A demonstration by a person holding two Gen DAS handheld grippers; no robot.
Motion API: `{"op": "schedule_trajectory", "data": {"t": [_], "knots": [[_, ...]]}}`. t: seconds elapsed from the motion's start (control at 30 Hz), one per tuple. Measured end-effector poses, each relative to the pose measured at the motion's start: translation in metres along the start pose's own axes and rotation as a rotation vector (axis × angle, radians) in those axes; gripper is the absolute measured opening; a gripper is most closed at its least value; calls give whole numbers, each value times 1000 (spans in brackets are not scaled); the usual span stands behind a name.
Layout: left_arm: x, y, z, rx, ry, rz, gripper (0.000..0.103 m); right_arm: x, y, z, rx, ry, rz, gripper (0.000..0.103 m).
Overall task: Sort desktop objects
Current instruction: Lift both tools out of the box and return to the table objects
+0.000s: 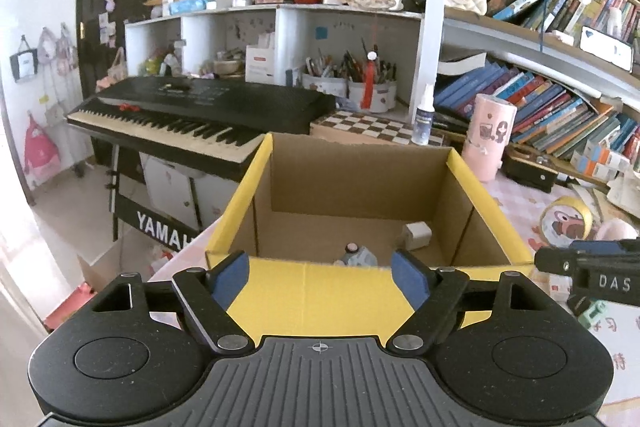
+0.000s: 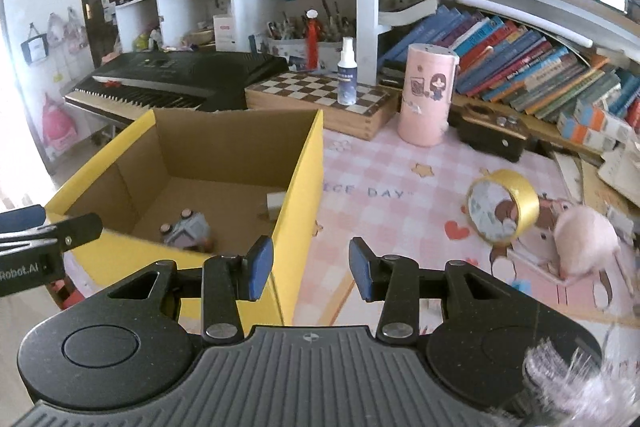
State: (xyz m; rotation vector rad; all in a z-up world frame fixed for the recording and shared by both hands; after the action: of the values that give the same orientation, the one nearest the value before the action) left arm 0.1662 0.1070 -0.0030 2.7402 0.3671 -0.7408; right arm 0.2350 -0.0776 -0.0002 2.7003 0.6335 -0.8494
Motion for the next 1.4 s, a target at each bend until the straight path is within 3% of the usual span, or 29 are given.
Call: {"op": "schedule_trajectory", "data": {"t": [0.47,0.7,1.1,1.4], "knots": [[-36,-7,46,46,-63,24,81,-46,-29,56,7,-31,50,42],[-53,-2,70,113,-110,56,81,-66,-36,85,79,-63,69,44],[-70,0,93,150,-159,96,86,-90,-63,117,63,-103,81,70],[-77,6,106,178,-186,127,87,-103,-59,134,96,-135,127,72]]}}
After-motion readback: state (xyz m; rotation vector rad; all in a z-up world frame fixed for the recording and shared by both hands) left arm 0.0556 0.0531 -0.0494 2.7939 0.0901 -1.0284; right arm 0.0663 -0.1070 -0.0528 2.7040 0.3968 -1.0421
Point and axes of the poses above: each gripper's, at about its wrist camera, not at the fingertips, and x roughly the way its jaws point, y to its right, z to its underside, the point moved 8 cm from there along x, roughly the way its jaws point, and after that the axes turned 10 degrees about -x, right-handed, at the moved point
